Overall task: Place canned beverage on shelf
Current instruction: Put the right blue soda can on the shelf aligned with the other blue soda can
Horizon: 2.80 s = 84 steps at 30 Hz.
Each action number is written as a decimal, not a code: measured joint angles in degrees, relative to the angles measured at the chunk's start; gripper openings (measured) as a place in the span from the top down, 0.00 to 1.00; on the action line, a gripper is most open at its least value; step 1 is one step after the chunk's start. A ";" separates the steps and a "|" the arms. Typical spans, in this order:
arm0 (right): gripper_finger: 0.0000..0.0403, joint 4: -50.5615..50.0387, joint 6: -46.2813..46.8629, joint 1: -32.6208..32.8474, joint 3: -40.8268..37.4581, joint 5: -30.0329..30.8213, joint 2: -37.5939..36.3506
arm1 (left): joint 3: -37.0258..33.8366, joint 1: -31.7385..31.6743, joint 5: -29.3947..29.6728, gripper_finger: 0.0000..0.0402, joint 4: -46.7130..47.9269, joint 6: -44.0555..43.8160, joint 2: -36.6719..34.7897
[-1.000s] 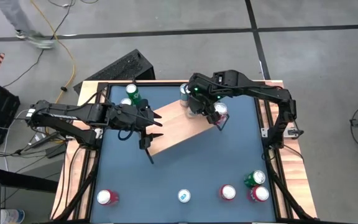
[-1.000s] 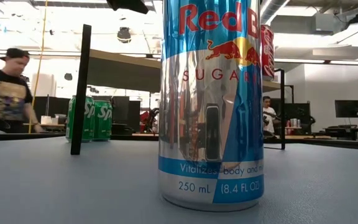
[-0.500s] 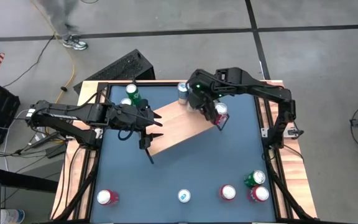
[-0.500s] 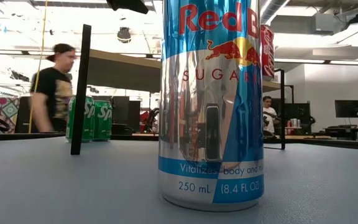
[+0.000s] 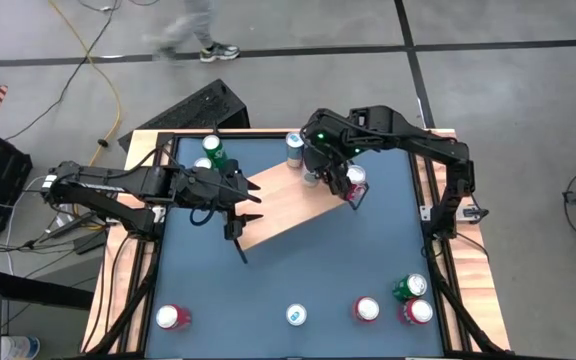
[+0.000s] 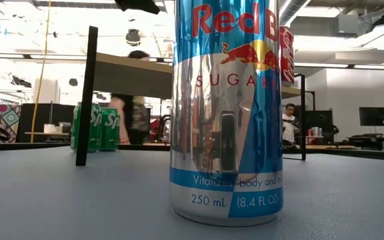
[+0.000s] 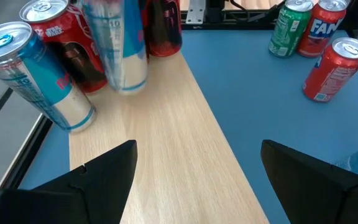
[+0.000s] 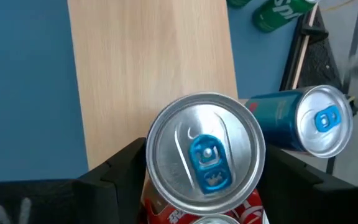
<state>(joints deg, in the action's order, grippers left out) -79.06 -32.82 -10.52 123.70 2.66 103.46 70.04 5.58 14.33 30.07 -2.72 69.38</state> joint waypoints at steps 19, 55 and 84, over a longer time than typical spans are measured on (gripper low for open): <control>0.35 -1.34 -0.62 2.41 1.83 0.53 0.12 | -1.05 -0.25 4.23 0.18 -3.67 1.00 0.67; 0.36 -10.47 16.44 15.95 9.88 8.40 -9.66 | -9.18 -11.45 9.76 0.74 -40.45 4.16 15.21; 0.36 -7.65 16.28 14.84 9.88 8.41 -9.61 | -9.14 -13.28 7.47 0.81 -44.12 4.16 16.59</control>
<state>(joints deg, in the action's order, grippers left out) -86.72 -16.54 4.32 133.58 11.07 93.84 60.90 -7.69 21.80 -14.05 1.44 85.97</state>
